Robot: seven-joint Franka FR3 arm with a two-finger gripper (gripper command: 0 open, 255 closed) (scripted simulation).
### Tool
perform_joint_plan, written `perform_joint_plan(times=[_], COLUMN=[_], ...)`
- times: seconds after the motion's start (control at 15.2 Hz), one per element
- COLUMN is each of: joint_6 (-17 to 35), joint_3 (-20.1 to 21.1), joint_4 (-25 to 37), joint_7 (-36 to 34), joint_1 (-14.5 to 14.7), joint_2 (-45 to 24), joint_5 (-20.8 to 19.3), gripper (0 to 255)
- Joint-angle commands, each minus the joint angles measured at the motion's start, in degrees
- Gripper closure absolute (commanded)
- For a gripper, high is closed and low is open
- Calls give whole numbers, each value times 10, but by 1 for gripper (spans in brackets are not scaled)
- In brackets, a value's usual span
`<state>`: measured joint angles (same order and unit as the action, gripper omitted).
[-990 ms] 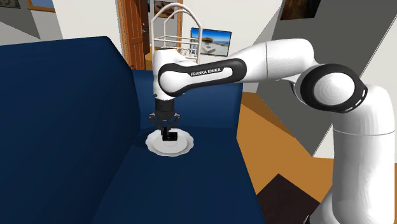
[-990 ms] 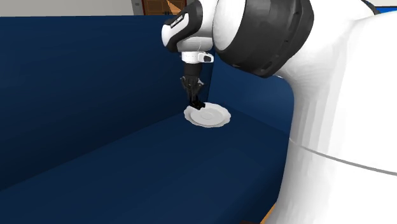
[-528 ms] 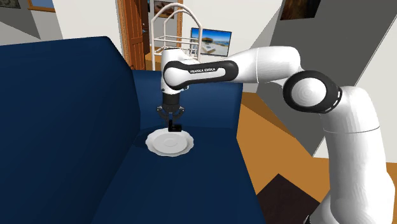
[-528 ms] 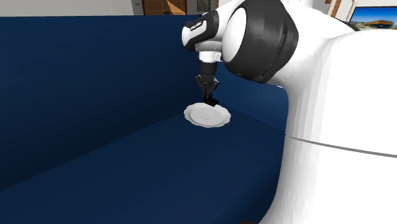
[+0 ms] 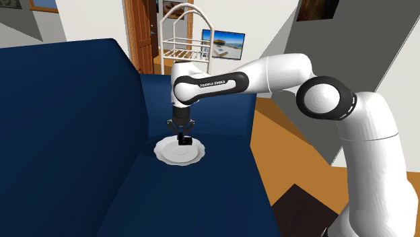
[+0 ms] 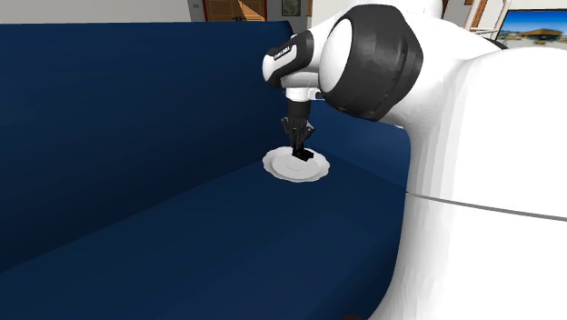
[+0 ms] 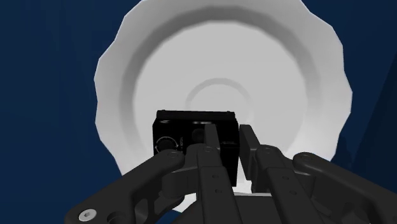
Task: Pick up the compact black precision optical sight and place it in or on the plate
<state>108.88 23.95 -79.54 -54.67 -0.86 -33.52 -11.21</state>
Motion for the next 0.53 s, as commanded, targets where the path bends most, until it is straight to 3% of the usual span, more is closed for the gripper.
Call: perform_joint_plan(times=[0.0,0.46], joint_6=[15,26], joint_3=[-1,-2], joint_4=[-11,-18], joint_7=[-2,-3], joint_1=[0,0], joint_2=[-4,-8], joint_5=[-2,-4], gripper=[255,255])
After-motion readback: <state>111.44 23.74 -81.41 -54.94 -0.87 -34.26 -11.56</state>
